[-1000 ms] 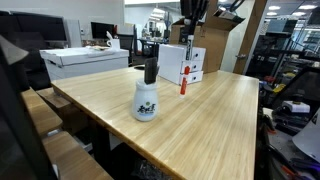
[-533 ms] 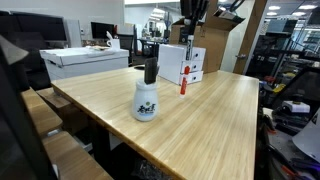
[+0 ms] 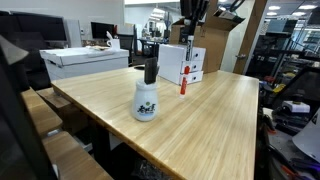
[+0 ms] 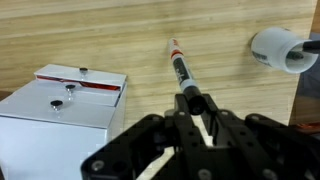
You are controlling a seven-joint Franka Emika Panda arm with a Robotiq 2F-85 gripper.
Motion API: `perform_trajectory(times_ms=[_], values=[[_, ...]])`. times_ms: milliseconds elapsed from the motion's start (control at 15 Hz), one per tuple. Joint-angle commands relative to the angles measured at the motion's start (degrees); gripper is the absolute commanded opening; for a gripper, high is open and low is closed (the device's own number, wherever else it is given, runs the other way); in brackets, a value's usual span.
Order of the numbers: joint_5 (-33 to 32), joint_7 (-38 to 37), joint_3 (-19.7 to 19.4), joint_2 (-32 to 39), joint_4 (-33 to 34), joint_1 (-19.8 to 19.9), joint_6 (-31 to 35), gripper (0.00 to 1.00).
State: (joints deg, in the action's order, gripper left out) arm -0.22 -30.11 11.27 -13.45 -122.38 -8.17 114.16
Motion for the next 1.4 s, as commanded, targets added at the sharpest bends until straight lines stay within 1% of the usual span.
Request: perform_trajectory(times_ms=[0,1333], values=[[1.6,0.4,0.2,-0.2,-0.5,0.5,-0.1,0.07],[1.1,-0.3,0.5,-0.5,-0.6,0.5,-0.2,0.07]])
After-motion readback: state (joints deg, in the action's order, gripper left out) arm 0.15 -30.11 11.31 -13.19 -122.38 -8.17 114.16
